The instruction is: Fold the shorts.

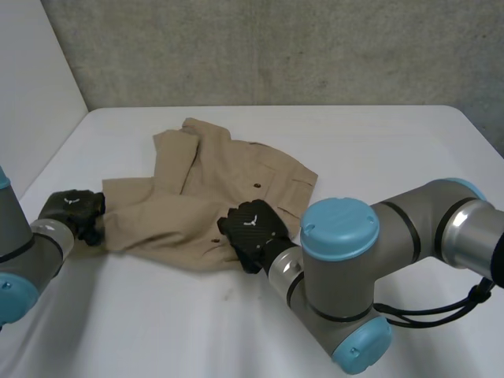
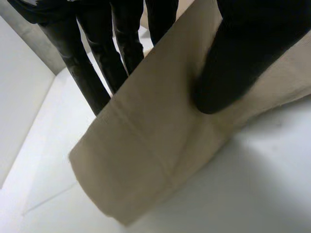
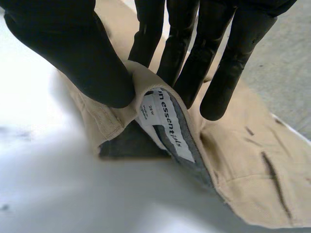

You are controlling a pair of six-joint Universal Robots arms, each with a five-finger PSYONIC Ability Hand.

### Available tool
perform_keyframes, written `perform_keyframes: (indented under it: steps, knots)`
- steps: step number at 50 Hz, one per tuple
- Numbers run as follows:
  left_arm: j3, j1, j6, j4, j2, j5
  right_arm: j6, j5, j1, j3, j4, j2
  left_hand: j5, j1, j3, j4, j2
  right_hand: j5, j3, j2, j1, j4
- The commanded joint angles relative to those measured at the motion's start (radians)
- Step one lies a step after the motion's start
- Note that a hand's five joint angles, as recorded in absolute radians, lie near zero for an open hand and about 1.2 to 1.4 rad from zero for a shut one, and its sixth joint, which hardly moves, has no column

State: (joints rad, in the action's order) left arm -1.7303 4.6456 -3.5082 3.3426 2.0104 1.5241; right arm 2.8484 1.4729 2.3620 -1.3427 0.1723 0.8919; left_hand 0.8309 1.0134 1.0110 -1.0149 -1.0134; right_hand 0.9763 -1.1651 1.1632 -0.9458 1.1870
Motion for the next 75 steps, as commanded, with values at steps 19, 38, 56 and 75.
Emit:
perform_keyframes:
  steps: [19,38,56,75]
  knots:
    - [0.081,-0.122,0.063,-0.115,-0.626,-0.001,0.012,0.01,-0.162,0.042,-0.301,0.547,0.391,0.383,0.385,-0.381,-0.383,0.245,-0.231,0.233,-0.45,0.209]
    - [0.296,-0.266,0.27,-0.299,-0.556,-0.015,0.017,-0.008,-0.334,0.053,-0.335,0.702,0.391,0.383,0.385,-0.381,-0.383,0.245,-0.231,0.233,-0.45,0.209]
    - [0.723,-0.314,0.259,0.013,0.178,0.046,0.022,-0.062,-0.423,0.249,-0.02,0.127,0.391,0.383,0.385,-0.381,-0.383,0.245,-0.231,0.233,-0.45,0.209]
    - [0.876,-0.326,0.244,0.219,0.386,0.014,-0.083,0.052,-0.403,0.588,-0.122,-0.179,-0.831,-0.839,-0.836,0.84,0.839,-0.976,0.991,-0.989,0.771,-1.012]
